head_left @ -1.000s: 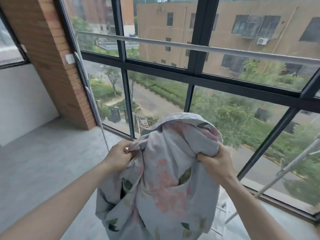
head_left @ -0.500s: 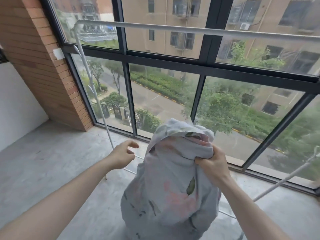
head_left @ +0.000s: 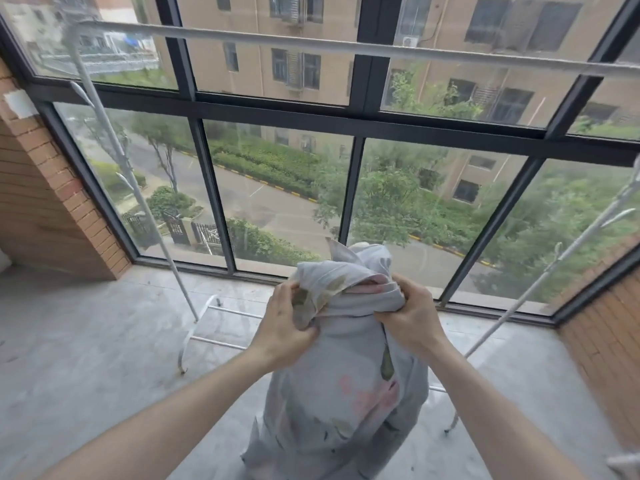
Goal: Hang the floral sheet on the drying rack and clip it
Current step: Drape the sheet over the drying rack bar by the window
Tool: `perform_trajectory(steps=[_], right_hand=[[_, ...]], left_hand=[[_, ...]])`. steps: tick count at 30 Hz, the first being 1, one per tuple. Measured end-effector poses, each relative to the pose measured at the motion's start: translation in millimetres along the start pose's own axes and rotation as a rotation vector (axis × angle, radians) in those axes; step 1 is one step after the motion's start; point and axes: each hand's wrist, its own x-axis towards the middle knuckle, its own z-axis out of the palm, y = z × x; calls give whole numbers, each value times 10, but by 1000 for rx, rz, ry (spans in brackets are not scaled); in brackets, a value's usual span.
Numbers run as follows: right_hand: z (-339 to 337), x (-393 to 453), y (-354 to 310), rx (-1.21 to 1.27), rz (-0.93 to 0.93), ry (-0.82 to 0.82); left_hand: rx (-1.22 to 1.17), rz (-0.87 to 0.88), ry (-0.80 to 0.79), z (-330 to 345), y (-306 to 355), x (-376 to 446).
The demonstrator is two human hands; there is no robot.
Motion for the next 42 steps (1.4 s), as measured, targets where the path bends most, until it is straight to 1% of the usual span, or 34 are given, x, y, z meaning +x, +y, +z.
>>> perform_trajectory(steps=[2,4,5,8,10,11,15,18,21,23,27,29,31,33,35,39,42], right_hand=[[1,9,37,-65,4,-3],[6,19,95,-129,10,2],[2,20,109,-140,9,8],[4,28,111,-173,4,-8],[-1,26,91,-218,0,-45],[-22,28,103,-234,0,-62],[-174,40,286,-296,-3,-85],[-182,49,376,-313,18,-118],[-120,41,479,-343,104,-177],[-103,-7,639,-420,229,-231],[-107,-194,946,-637,515,-391],[-15,-222,966,-619,567,-432],[181,-164,815,-431,508,-406],[419,-72,568,-213,403,-384],[635,3,304,-96,297,-374],[922,127,-72,-58,161,-310],[1048,194,-124,-92,103,-265]], left_hand=[[-5,39,37,39,26,-28],[-21,13,94,17,78,17],[2,4,92,-4,93,62],[149,-5,-37,-97,86,194],[185,4,-112,-260,86,275],[179,20,-124,-371,81,338],[-12,30,-86,-980,232,553],[-160,52,-58,-1160,435,589],[-320,39,97,-1216,663,600],[-417,18,189,-1328,811,584],[-448,95,218,-1563,1034,500],[-450,161,200,-1625,1138,464],[-392,196,186,-1648,1213,459],[-332,225,166,-1612,1278,454],[-317,246,134,-1548,1322,422],[-293,281,37,-1474,1396,320],[-242,337,-40,-1493,1463,244]])
